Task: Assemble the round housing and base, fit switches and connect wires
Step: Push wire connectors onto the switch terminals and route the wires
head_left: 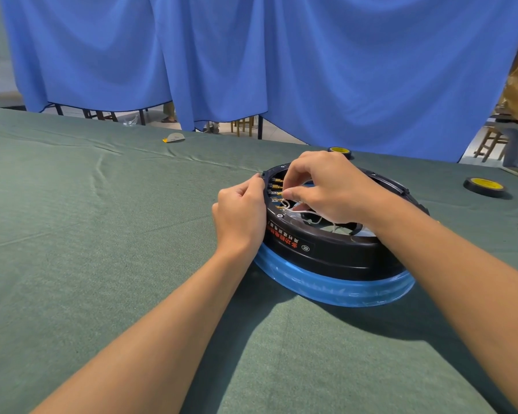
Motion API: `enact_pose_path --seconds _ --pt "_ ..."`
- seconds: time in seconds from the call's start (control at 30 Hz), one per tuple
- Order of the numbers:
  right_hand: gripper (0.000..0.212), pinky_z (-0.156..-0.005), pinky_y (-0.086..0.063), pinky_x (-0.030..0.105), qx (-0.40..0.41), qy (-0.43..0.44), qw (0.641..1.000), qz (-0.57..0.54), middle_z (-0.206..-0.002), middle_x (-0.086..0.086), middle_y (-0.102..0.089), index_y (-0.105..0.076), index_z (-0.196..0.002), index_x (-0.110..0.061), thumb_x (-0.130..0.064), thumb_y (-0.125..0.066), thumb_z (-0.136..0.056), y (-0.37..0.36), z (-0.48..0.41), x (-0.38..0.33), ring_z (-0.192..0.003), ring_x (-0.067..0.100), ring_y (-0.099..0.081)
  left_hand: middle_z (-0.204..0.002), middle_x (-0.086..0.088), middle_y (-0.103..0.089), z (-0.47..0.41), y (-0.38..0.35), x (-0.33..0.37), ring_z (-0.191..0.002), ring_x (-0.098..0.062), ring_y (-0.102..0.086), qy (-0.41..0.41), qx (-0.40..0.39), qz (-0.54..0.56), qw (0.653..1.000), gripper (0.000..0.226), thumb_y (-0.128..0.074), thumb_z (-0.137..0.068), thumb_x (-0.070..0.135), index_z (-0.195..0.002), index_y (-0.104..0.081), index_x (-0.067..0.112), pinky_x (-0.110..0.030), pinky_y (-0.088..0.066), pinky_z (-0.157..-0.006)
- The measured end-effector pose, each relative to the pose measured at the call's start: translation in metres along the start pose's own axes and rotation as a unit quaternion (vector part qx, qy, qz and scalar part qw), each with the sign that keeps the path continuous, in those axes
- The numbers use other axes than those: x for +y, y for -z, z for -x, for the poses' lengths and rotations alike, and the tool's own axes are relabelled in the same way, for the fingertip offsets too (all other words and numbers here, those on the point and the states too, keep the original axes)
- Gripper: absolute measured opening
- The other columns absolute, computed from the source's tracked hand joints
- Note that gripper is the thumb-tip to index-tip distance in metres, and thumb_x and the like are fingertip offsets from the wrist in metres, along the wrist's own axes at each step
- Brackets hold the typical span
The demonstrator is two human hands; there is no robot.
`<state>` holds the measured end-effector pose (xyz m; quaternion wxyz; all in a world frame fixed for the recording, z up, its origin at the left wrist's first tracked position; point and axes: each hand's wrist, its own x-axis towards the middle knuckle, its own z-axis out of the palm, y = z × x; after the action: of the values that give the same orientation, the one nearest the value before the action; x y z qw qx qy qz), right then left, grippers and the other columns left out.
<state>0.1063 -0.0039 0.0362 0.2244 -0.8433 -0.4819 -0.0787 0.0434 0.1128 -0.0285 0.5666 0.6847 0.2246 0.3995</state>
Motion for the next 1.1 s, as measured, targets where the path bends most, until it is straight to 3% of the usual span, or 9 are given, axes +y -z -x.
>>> enact_pose_path --seconds 0.13,0.27,0.47,0.6,0.7,0.9,1.1 --pt "0.012 -0.081 -0.05 0.03 0.0 -0.004 1.0 0.001 -0.091 -0.007 -0.056 -0.058 -0.082 -0.026 -0.023 -0.066 -0.09 -0.001 -0.0004 -0.0002 -0.088 0.012 -0.056 -0.056 -0.004 -0.055 0.0001 0.0004 -0.0003 -0.054 -0.012 -0.047 0.001 -0.001 0.002 1.0 0.049 -0.053 -0.094 0.034 -0.069 -0.058 -0.008 -0.031 -0.038 -0.055" --pt "0.015 -0.08 -0.05 0.031 0.011 -0.006 1.0 -0.001 -0.092 -0.004 -0.058 -0.056 -0.08 -0.027 -0.022 -0.066 -0.09 -0.0006 -0.0006 -0.0008 -0.09 0.015 -0.058 -0.052 0.0 -0.052 0.0001 0.0006 0.0 -0.05 -0.009 -0.044 -0.001 0.003 -0.001 1.0 0.05 -0.054 -0.094 0.033 -0.064 -0.055 -0.006 -0.025 -0.036 -0.052" --pt "0.018 -0.082 -0.052 0.033 0.003 -0.001 1.0 0.0 -0.092 -0.004 -0.057 -0.055 -0.077 -0.027 -0.02 -0.067 -0.09 0.0003 0.0007 -0.0026 -0.089 0.015 -0.058 -0.053 -0.002 -0.053 0.0001 0.0006 -0.0002 -0.054 -0.012 -0.046 0.001 0.0 -0.004 1.0 0.05 -0.053 -0.094 0.035 -0.061 -0.052 -0.003 -0.032 -0.036 -0.055" --pt "0.01 -0.078 -0.048 0.027 0.005 0.007 1.0 0.016 -0.093 -0.004 -0.056 -0.059 -0.083 -0.022 -0.021 -0.066 -0.091 -0.0011 0.0005 -0.0021 -0.088 0.014 -0.056 -0.051 0.001 -0.052 0.0 0.0002 -0.0006 -0.048 -0.008 -0.044 0.002 0.002 0.0 1.0 0.051 -0.054 -0.094 0.034 -0.058 -0.052 -0.002 -0.023 -0.033 -0.046" --pt "0.009 -0.075 -0.042 0.022 0.002 0.017 0.999 0.028 -0.093 -0.005 -0.055 -0.059 -0.085 -0.021 -0.02 -0.065 -0.091 -0.0009 0.0007 -0.0023 -0.088 0.013 -0.053 -0.054 -0.001 -0.054 -0.0002 0.0 -0.0013 -0.051 -0.01 -0.046 0.002 0.002 0.0 1.0 0.05 -0.054 -0.094 0.034 -0.062 -0.054 -0.004 -0.024 -0.035 -0.048" --pt "0.004 -0.075 -0.041 0.022 0.002 0.015 0.999 0.029 -0.094 -0.004 -0.055 -0.062 -0.09 -0.018 -0.02 -0.063 -0.092 -0.0021 0.0005 -0.0015 -0.088 0.014 -0.053 -0.049 0.003 -0.054 -0.0005 0.0004 -0.0021 -0.044 -0.003 -0.045 0.004 -0.003 0.013 1.0 0.05 -0.055 -0.095 0.033 -0.06 -0.056 -0.003 -0.015 -0.032 -0.04" --pt "0.004 -0.078 -0.043 0.025 0.009 0.024 0.999 0.045 -0.096 -0.003 -0.056 -0.062 -0.091 -0.017 -0.02 -0.062 -0.093 -0.0031 0.0005 -0.0016 -0.091 0.014 -0.052 -0.042 0.009 -0.049 0.0017 0.0016 0.0019 -0.041 -0.001 -0.043 0.017 -0.012 0.001 1.0 0.054 -0.054 -0.096 0.033 -0.053 -0.05 0.0 -0.014 -0.031 -0.039"
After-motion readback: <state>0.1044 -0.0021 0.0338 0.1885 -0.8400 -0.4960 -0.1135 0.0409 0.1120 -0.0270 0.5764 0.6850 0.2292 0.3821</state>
